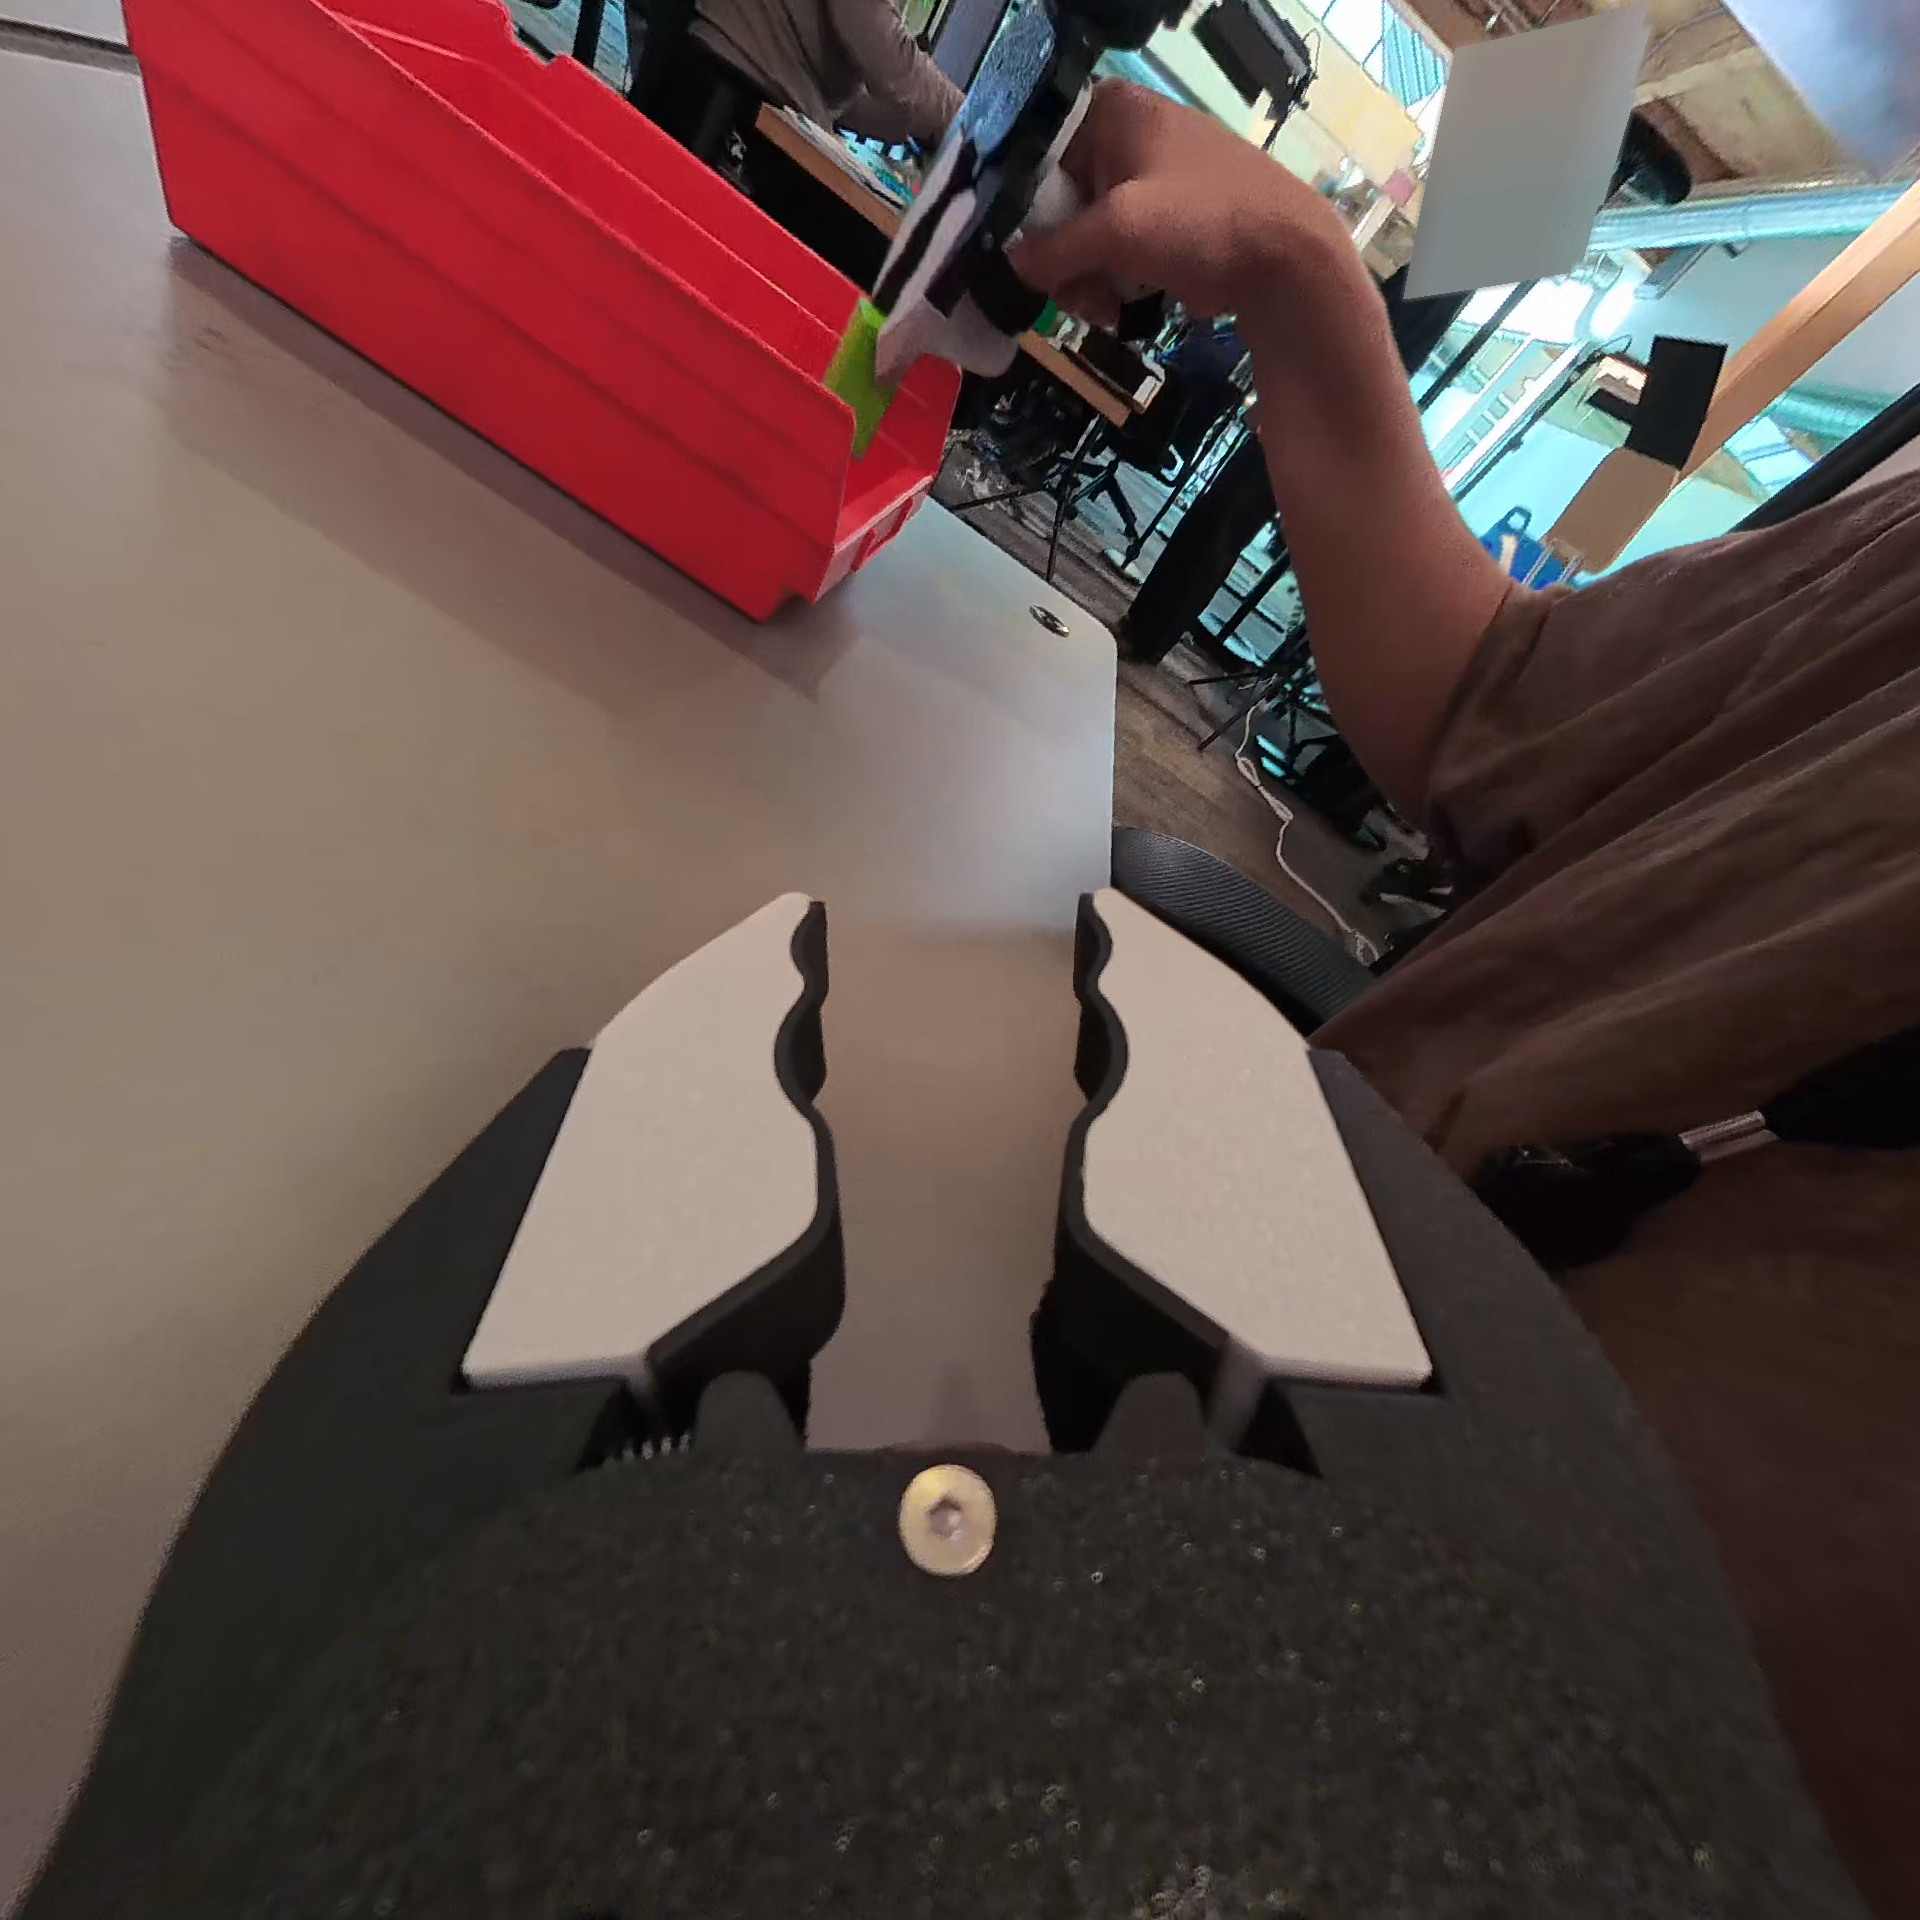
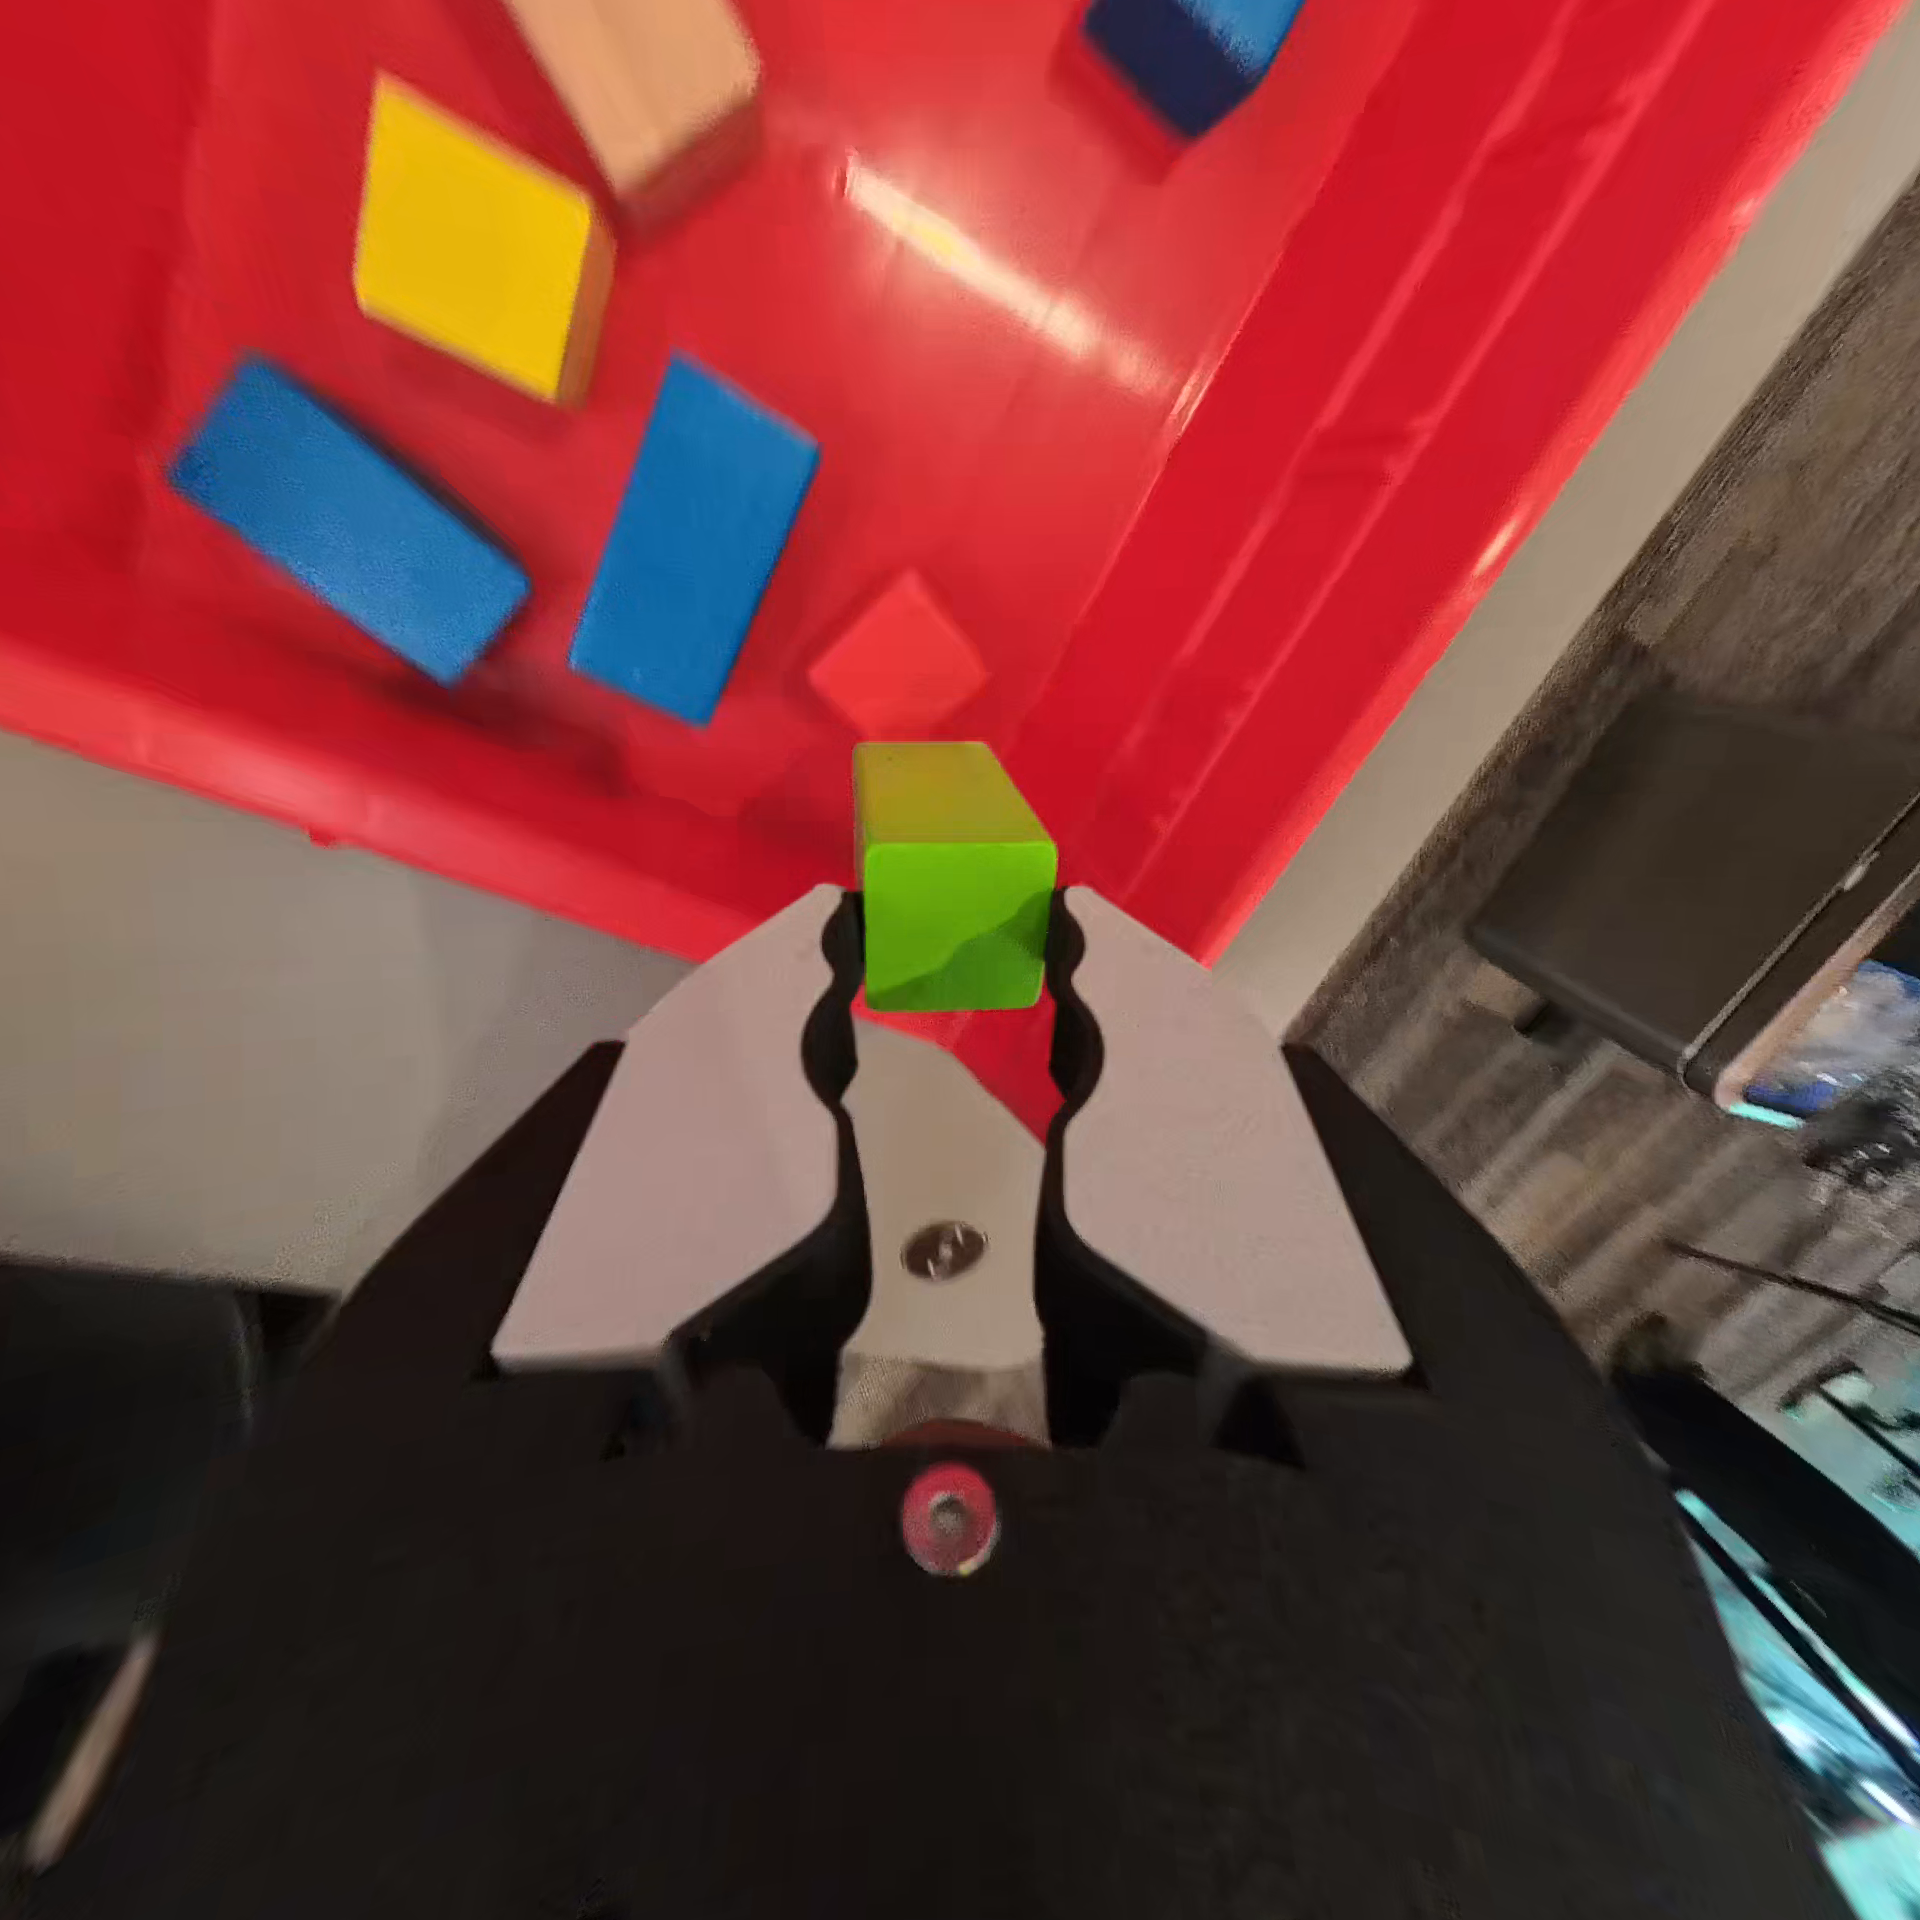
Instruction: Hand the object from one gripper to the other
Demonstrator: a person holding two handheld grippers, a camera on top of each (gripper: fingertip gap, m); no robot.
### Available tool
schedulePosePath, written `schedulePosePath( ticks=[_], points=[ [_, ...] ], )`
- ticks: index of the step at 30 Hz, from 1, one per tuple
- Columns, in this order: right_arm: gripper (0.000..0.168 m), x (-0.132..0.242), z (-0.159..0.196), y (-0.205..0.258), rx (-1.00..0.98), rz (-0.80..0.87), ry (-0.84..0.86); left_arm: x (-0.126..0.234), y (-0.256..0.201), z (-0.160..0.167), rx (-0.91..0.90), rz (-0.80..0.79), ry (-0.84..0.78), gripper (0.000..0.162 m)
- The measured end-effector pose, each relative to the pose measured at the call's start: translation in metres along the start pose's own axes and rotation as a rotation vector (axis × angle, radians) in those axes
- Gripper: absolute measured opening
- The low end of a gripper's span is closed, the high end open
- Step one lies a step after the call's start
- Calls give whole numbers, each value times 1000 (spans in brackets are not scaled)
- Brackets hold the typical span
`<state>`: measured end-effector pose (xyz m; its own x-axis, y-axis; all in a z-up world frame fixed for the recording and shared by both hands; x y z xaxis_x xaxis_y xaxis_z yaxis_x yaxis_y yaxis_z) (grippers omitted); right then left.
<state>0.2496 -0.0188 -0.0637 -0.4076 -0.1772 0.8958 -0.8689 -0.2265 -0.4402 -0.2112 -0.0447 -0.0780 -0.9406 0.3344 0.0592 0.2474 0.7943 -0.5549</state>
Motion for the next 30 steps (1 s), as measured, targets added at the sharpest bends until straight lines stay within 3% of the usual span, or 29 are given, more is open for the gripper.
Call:
schedulePosePath(
  ticks=[8,12,20,30],
  points=[
    [34,-20,-1,13,214,29,255,2,1,5,-3,6,28,45],
    [34,-39,-18,15,238,51,274,2,-2,6,15,35,16,45],
    [33,-52,-58,11,77,-6,78,3,2,9,8,9,38,45],
    [33,-74,-60,3,-194,-8,50,0,5,12,20,12,56,45]
  ],
)
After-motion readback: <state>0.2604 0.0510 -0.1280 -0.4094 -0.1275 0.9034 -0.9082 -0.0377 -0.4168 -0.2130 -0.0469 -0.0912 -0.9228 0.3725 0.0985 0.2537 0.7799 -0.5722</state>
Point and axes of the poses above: each gripper's, where its closed fingertips meet, x back along the fingers, z out of its underside, y = z × x across the jaws, the point moved 5 cm from there along x, back along the fingers, and after that the axes turned 14 degrees about z, right-handed, at the moved point
